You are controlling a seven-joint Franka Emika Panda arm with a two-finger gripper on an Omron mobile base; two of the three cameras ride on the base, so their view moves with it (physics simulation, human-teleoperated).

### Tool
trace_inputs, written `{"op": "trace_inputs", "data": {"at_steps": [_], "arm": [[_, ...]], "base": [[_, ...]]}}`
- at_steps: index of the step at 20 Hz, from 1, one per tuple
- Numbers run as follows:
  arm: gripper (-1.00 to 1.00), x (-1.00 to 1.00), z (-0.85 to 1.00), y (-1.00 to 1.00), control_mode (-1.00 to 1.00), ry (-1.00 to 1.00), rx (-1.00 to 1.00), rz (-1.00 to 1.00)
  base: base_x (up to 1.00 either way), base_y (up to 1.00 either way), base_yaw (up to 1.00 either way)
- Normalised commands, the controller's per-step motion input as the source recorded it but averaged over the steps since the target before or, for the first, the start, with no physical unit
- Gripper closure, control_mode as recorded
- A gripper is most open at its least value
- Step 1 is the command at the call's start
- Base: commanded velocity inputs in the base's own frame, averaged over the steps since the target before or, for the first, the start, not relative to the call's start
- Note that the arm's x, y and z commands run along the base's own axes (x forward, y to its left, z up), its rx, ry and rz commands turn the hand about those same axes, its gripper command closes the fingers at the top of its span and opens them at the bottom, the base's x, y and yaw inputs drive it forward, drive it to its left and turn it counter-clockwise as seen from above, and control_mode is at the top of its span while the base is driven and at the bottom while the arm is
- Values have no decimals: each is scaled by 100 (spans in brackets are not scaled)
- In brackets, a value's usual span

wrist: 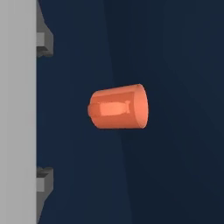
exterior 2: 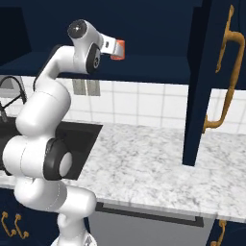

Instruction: Gather all objects into one cabinet and sort the glasses and bowls to opposite sides.

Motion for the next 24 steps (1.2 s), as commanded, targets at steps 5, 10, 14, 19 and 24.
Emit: {"op": "trace_inputs", "data": {"at_steps": [5,10,14,19,24], "arm": [[-100,28,-15,0,-100,3,0,0],[-100,66,0,-6,-100,2,1,0],[-100,66,0,-18,-100,6,2,0],[-100,47,0,-2,-100,3,0,0],[100,46,-9,0,-100,0,0,0]], "base": [[0,0,0],[0,0,0],[0,0,0],[0,0,0],[0,0,0]]}}
